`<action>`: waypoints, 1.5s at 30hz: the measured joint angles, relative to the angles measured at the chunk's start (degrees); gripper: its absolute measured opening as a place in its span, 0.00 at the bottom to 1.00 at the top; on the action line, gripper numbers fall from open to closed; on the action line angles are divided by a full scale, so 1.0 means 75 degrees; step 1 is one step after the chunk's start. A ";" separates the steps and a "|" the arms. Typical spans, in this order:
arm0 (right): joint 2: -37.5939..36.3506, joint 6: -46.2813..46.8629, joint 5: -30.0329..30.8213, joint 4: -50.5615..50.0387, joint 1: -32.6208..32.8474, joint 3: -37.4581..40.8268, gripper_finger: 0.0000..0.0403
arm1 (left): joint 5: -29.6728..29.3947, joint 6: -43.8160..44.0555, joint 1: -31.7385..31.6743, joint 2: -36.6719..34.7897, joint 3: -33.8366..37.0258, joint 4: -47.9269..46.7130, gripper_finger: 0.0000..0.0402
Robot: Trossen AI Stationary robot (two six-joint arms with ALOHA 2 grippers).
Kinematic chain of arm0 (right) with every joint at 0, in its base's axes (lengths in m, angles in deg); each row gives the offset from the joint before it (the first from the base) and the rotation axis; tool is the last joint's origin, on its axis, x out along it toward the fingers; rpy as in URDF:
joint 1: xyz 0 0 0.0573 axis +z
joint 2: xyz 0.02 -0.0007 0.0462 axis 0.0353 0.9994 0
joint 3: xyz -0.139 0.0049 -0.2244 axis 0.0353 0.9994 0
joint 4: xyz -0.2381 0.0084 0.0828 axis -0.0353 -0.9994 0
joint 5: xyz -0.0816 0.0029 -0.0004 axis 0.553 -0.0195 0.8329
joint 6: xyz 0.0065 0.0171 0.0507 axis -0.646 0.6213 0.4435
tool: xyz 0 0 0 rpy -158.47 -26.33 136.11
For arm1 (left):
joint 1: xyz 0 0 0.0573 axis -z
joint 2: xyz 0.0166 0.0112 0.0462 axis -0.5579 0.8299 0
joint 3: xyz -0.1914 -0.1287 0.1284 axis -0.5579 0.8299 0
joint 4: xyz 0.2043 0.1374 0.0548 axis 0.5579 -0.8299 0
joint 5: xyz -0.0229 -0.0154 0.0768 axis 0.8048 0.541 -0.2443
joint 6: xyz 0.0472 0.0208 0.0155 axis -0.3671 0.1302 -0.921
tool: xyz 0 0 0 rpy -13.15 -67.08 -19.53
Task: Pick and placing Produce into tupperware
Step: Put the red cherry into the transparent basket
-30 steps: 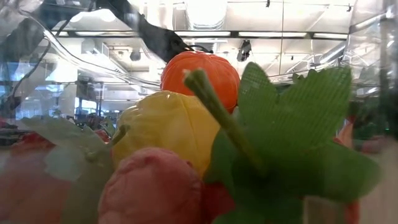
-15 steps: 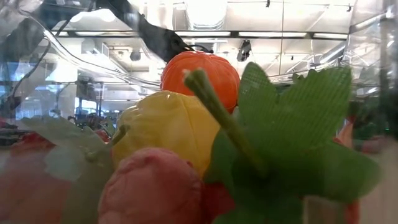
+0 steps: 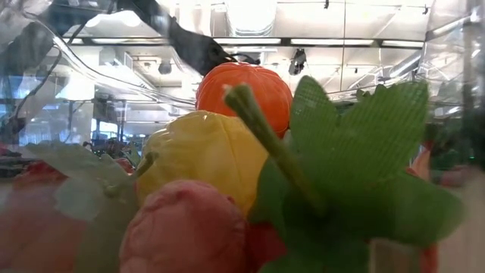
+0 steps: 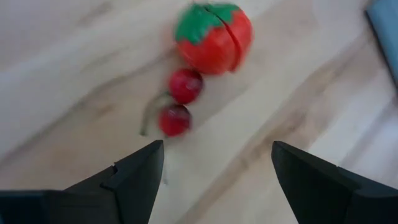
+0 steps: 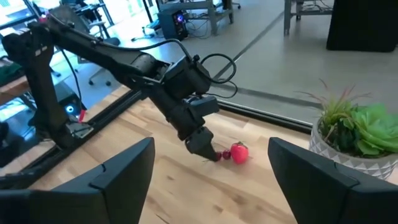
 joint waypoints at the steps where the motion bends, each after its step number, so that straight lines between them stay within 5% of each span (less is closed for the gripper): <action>1: 0.0000 -0.0045 0.0000 0.0000 0.0000 0.0000 0.76 | 0.0103 0.0003 0.0025 0.0011 0.0000 -0.0002 0.70; 11: 0.0003 -0.0010 0.0000 0.0017 0.0000 0.0000 0.77 | 0.0151 0.0199 0.0090 0.0504 -0.0034 -0.0465 0.70; 21: 0.0003 -0.0040 0.0003 0.0020 0.0000 0.0000 0.75 | -0.1354 -0.0484 0.0098 0.0241 -0.0471 -0.0394 0.70; 45: 0.0003 0.0002 0.0001 0.0024 0.0000 0.0000 0.77 | -0.2225 -0.1607 0.0462 0.0431 -0.0593 -0.0290 0.66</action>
